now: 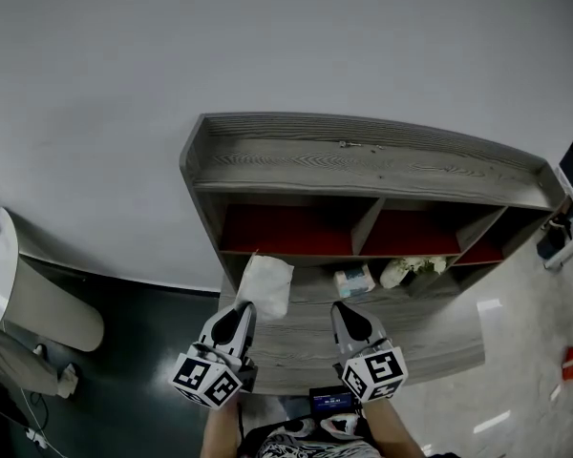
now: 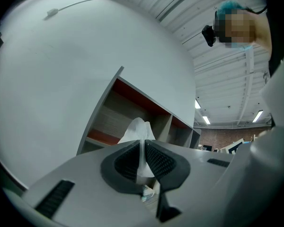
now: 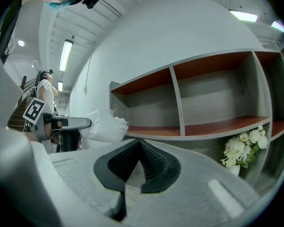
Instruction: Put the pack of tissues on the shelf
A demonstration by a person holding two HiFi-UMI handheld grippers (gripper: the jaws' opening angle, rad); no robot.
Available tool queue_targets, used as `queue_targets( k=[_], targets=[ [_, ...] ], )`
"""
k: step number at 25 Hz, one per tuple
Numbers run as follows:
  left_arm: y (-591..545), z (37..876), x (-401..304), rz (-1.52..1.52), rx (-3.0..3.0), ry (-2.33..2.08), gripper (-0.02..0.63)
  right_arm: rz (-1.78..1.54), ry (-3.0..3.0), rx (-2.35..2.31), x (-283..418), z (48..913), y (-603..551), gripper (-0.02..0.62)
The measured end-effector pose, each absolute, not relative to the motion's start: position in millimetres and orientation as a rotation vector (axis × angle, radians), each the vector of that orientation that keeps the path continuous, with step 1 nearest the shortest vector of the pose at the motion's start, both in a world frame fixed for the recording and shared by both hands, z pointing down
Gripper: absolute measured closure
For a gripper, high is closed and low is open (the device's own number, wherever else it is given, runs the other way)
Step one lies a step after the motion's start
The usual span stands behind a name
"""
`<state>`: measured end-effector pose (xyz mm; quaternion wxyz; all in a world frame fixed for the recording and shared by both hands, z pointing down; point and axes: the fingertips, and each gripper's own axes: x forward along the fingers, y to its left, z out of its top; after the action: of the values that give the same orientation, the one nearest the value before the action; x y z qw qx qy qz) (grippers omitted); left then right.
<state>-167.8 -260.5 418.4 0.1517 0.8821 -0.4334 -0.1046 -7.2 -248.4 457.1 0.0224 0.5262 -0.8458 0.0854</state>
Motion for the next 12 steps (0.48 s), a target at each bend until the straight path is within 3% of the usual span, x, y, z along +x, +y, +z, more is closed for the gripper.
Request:
queue_targets(
  k=[12],
  targets=[
    [-298, 407, -160, -0.315, 2.558, -1.235, 0.581, 0.267, -2.623, 1.659, 2, 453, -280, 0.591]
  ],
)
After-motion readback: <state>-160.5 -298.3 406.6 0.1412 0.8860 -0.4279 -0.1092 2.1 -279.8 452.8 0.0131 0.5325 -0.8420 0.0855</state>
